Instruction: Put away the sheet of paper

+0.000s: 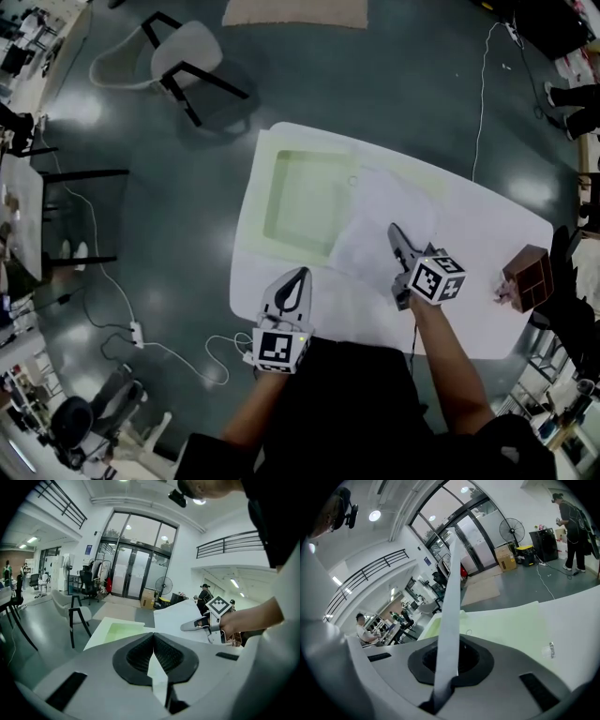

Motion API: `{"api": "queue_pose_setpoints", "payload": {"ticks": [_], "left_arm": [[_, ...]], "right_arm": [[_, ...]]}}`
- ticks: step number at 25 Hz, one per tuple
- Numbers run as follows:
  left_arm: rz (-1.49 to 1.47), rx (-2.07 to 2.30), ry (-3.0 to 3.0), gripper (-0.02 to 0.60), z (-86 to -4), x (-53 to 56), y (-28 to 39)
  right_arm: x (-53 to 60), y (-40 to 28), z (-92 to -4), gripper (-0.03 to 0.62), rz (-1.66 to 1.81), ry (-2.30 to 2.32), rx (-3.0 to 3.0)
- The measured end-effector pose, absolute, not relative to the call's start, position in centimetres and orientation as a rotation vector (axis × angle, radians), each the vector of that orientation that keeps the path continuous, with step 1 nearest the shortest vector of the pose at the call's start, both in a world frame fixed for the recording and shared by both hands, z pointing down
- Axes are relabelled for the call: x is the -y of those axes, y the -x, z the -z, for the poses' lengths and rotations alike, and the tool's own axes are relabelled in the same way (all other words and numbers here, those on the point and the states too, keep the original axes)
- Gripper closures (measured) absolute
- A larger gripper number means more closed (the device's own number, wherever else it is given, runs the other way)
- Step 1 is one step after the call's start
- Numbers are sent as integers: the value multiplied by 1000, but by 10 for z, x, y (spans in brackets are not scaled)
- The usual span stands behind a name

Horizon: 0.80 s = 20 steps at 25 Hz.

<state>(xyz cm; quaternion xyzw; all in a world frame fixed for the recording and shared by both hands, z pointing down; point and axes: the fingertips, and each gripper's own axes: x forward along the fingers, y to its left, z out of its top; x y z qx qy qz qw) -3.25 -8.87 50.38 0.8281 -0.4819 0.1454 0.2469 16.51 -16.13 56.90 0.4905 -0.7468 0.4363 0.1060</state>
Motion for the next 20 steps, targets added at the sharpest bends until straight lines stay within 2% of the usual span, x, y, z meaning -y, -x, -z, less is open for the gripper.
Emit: {"api": "queue_pose_setpoints", "payload": {"ticks": [20], "left_arm": [[-332,1303,-2192,578,-518,87,21]], "right_arm": [[170,-149,-603,594,-1413,-1367,2178]]}}
